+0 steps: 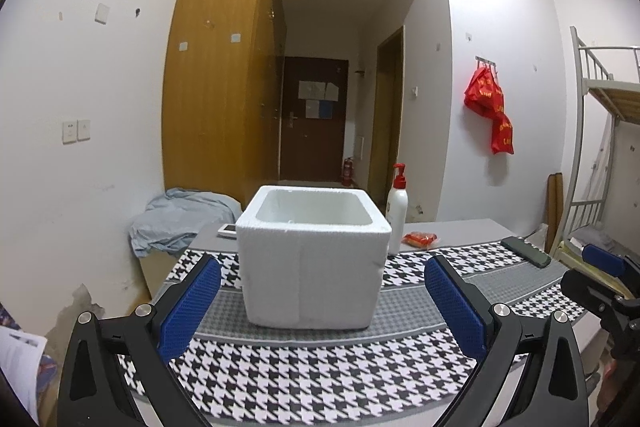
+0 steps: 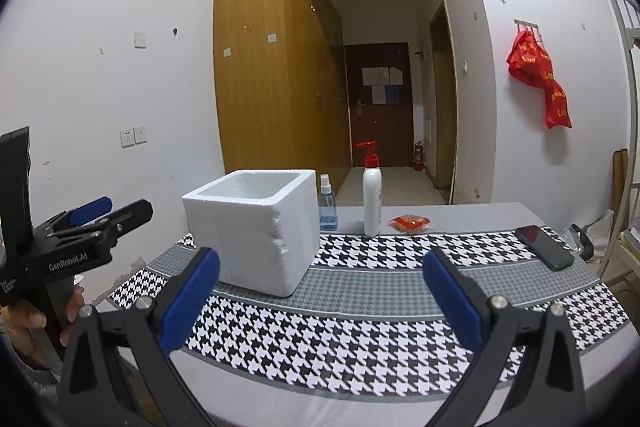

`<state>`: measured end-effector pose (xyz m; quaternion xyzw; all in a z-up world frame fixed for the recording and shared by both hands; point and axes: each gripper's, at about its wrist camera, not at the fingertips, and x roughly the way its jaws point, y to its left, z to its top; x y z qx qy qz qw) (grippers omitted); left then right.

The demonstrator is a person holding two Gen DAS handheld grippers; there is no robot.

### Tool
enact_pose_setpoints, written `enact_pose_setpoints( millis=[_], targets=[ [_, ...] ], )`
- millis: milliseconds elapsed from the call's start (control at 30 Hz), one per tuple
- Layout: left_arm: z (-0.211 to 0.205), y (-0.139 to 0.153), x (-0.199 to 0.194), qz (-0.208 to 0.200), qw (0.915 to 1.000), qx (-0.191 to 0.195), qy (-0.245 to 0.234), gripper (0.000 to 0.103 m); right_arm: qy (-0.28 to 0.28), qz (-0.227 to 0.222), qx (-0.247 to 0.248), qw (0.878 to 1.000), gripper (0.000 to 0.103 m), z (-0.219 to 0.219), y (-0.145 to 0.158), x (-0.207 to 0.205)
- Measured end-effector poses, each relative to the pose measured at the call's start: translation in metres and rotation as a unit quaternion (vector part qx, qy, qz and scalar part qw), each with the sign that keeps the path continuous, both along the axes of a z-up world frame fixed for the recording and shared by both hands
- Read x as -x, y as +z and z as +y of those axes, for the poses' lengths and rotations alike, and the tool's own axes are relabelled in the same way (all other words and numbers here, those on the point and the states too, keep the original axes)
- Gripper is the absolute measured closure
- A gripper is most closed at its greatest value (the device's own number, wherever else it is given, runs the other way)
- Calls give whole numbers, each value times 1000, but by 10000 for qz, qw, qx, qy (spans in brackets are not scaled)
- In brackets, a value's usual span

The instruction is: Organize soft objects

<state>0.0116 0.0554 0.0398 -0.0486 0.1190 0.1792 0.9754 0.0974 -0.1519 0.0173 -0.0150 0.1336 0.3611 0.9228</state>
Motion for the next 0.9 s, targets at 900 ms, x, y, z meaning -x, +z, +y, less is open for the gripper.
enact_pose_setpoints(
  millis=[900],
  targets=[
    [-26,-32,68,-266,9987,-412,115,1,17,-78,-44,10000,0,-2,-38,65]
  ],
)
